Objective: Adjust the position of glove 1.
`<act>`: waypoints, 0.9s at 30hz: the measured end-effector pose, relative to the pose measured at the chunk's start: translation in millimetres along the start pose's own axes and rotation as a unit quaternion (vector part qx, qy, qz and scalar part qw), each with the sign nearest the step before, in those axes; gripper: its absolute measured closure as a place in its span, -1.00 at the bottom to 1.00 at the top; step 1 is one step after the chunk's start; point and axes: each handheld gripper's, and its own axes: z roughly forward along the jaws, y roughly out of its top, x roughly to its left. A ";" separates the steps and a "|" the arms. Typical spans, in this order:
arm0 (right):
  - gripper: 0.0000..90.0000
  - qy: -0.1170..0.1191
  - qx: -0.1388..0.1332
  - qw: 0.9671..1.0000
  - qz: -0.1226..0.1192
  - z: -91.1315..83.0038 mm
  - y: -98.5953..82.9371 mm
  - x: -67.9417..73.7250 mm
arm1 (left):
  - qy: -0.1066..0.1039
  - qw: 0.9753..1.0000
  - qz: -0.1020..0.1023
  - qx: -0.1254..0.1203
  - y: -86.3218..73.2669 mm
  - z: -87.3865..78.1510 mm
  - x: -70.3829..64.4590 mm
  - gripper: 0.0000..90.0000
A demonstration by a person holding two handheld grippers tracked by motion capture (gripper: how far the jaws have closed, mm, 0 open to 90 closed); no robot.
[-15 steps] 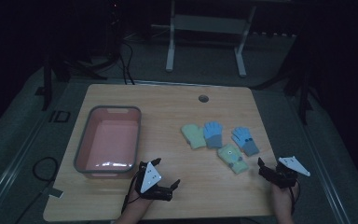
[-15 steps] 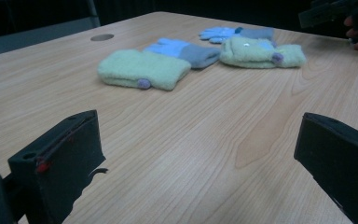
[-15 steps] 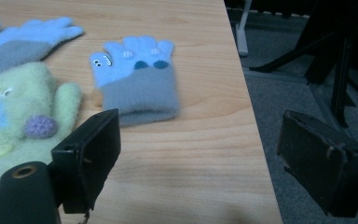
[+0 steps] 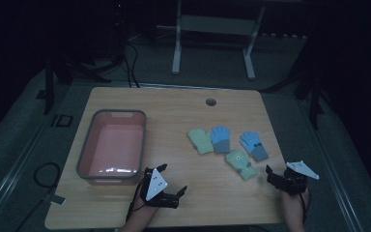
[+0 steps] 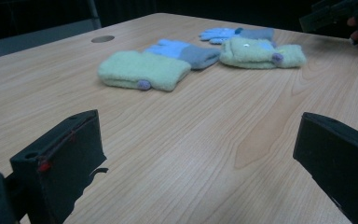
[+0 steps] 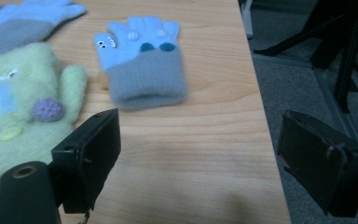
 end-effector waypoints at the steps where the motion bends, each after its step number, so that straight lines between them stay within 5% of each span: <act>1: -0.70 0.002 0.001 1.000 0.000 -0.1 0.5 0.0 | 0.000 1.000 0.001 0.000 0.0 0.1 -0.2 -0.96; 10: -0.72 0.037 0.036 0.999 -0.011 -3.2 14.5 1.1 | -0.001 1.000 -0.002 0.001 0.2 0.2 0.3 -0.96; 12: -0.73 0.030 0.041 0.999 -0.021 -7.0 21.0 3.1 | -0.001 1.000 -0.001 0.001 0.1 0.3 0.2 -0.96; 17: -0.73 0.010 0.026 0.999 -0.044 -18.0 34.5 8.0 | -0.003 1.000 -0.002 0.001 0.1 0.3 0.5 -0.96; 20: -0.69 0.056 0.046 0.997 -0.032 -20.4 43.8 5.0 | -0.004 1.000 -0.002 0.001 0.2 0.4 0.6 -0.96; 23: -0.70 0.042 0.040 0.998 -0.039 -21.8 50.5 8.3 | -0.003 1.000 -0.002 0.001 0.2 0.4 0.5 -0.96; 27: -0.73 0.054 0.020 0.997 -0.047 -24.9 58.6 13.6 | -0.004 1.000 -0.001 0.002 0.2 0.6 0.2 -0.96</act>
